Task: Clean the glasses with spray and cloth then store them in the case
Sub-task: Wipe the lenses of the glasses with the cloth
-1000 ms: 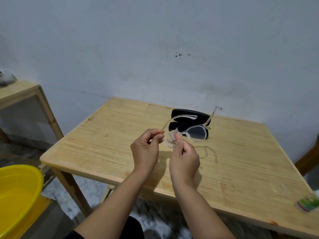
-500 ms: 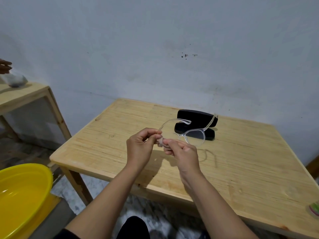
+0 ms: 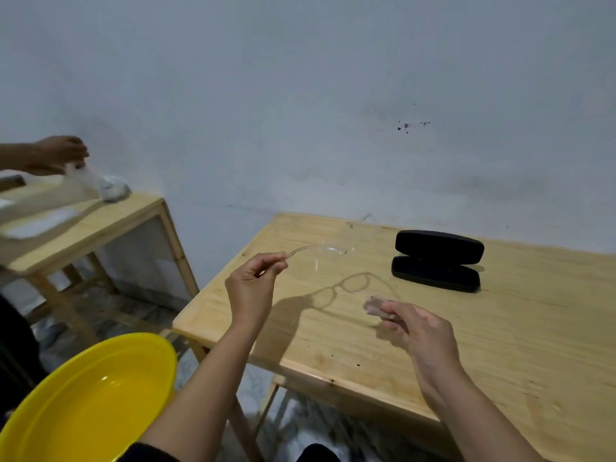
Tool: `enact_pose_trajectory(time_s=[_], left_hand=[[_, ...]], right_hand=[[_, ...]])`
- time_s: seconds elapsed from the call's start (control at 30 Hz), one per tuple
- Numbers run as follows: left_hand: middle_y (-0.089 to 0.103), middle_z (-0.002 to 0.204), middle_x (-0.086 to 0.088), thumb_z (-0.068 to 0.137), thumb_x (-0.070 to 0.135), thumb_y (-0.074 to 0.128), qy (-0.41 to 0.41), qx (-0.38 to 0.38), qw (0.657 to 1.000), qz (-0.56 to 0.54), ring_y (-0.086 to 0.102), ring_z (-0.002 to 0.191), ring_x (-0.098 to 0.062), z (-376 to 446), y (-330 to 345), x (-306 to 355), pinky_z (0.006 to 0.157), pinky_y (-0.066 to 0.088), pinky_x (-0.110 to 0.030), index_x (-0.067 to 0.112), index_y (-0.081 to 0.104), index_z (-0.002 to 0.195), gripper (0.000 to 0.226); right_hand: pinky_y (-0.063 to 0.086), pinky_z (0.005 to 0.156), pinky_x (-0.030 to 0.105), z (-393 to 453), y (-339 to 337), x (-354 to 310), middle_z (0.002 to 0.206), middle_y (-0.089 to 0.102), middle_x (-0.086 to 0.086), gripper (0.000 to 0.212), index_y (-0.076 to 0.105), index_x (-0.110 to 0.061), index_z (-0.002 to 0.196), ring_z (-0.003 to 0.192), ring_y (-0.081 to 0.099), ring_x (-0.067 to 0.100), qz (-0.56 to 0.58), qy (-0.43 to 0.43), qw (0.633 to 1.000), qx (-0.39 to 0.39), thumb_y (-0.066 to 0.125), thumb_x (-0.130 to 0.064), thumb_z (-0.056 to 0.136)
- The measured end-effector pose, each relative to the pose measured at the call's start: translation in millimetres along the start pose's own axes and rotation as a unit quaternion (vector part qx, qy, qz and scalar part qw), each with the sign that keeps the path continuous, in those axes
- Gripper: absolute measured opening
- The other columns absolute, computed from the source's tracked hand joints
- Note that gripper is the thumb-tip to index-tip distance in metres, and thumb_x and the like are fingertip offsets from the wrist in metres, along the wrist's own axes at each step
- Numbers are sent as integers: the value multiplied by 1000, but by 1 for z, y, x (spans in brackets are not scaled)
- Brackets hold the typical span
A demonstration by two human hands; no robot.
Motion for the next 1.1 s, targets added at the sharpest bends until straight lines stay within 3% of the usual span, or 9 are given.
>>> enact_pose_trajectory(time_s=[0.13, 0.33, 0.93, 1.1], left_hand=[[74, 89, 2, 75, 3, 71, 15, 14, 998, 60, 68, 91, -6, 14, -27, -13, 88, 52, -24, 18, 74, 80, 16], [72, 93, -6, 77, -8, 65, 20, 0, 993, 119, 62, 75, 15, 19, -43, -37, 75, 44, 1, 4, 74, 87, 18], [69, 95, 6, 78, -3, 66, 60, -66, 975, 203, 61, 76, 14, 15, -40, -53, 77, 41, 3, 11, 73, 94, 23], [65, 97, 12, 80, -1, 65, 64, -77, 970, 221, 55, 81, 24, 11, -40, -53, 82, 34, 7, 17, 71, 104, 31]], right_hand=[[45, 100, 45, 1, -3, 9, 84, 77, 2, 11, 77, -15, 82, 92, 67, 20, 1, 20, 1000, 7, 68, -22, 80], [46, 99, 47, 0, -1, 18, 83, 77, 1, 13, 78, -14, 80, 94, 67, 20, -4, 29, 1000, -5, 68, -23, 79], [47, 99, 46, -4, 7, 24, 78, 77, 1, 18, 77, -12, 69, 85, 69, 19, 9, 33, 999, -11, 65, -16, 82], [48, 98, 47, -4, 5, 27, 84, 76, 7, 14, 76, -7, 77, 89, 68, 22, 24, 44, 999, -2, 66, -15, 82]])
Point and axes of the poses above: each hand's wrist, its own z-axis towards the middle knuckle, its own y-axis out of the palm, x = y × z, the point moved 7 cm from there along z, towards the middle knuckle
